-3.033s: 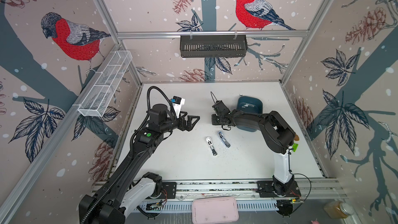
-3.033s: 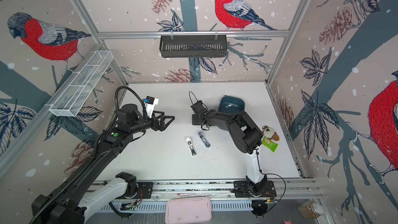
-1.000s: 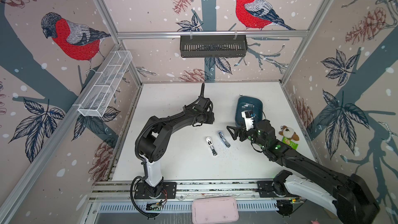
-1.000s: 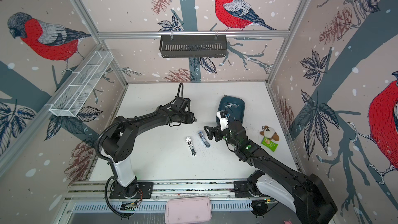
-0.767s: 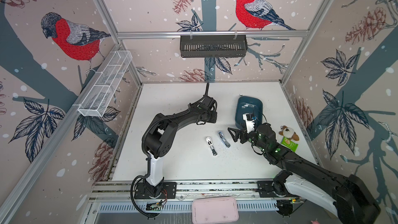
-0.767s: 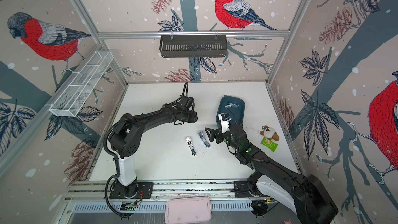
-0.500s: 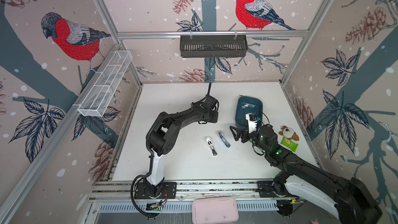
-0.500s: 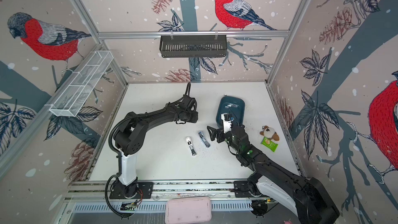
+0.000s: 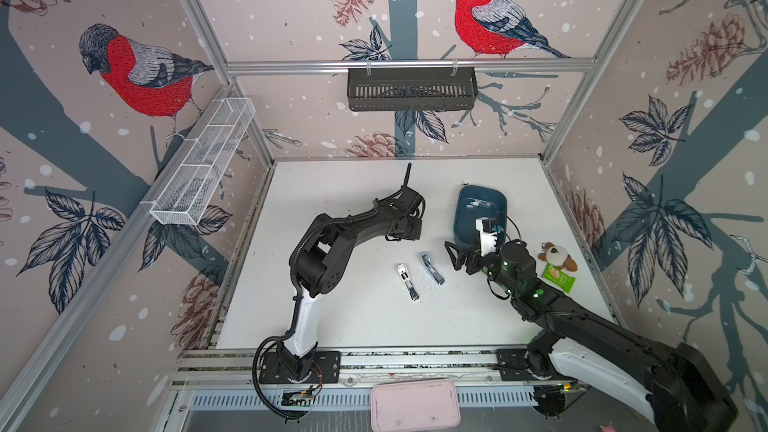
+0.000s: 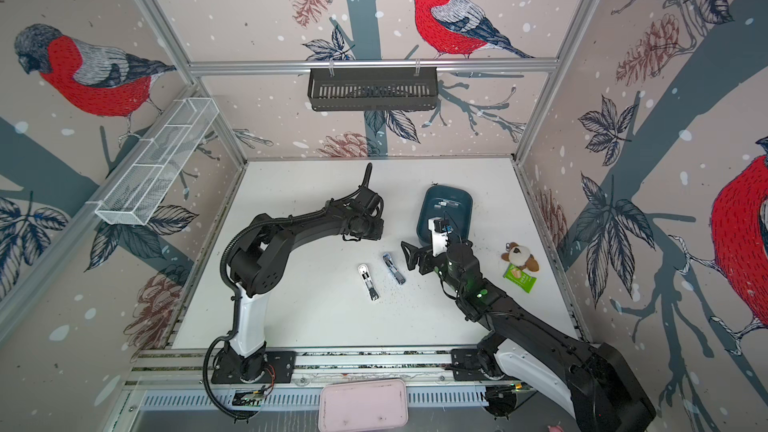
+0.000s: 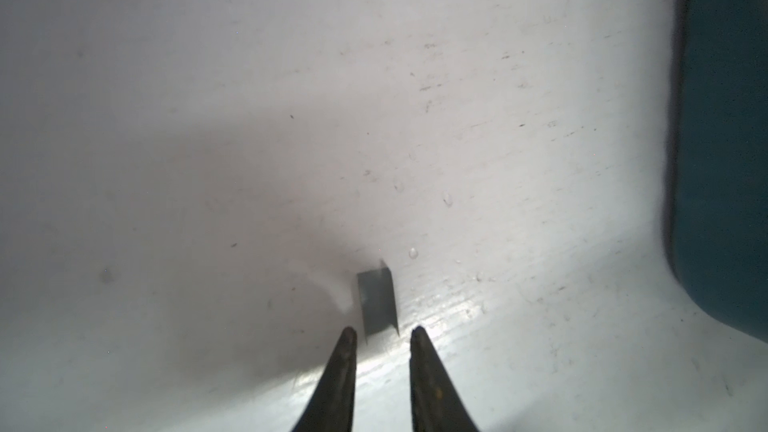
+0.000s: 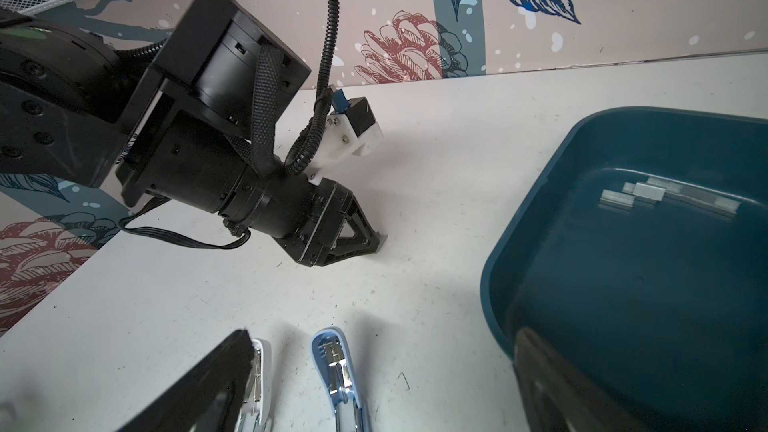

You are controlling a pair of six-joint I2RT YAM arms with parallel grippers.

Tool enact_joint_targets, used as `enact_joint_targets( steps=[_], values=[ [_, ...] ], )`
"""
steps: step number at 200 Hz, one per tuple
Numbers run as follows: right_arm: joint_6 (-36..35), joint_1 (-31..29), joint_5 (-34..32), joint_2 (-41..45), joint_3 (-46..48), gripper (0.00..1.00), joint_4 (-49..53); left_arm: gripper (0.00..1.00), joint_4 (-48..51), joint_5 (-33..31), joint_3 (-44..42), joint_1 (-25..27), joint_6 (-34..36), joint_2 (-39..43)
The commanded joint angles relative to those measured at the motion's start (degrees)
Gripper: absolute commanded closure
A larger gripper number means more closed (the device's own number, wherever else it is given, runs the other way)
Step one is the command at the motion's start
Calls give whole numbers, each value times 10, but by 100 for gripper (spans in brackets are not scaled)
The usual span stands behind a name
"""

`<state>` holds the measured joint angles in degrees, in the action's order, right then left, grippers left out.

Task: Load the staples into the stapler

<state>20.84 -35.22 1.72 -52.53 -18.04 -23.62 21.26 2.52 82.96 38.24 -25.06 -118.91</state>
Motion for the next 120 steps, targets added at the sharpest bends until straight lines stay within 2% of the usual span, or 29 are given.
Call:
enact_joint_targets(
  steps=[1,120],
  values=[
    [1,0,-6,2,-1,2,-13,77,12,-15,3,1,-5,-4],
    [3,0,-5,-5,-2,2,-13,88,24,-25,8,1,-4,-16]
  ],
)
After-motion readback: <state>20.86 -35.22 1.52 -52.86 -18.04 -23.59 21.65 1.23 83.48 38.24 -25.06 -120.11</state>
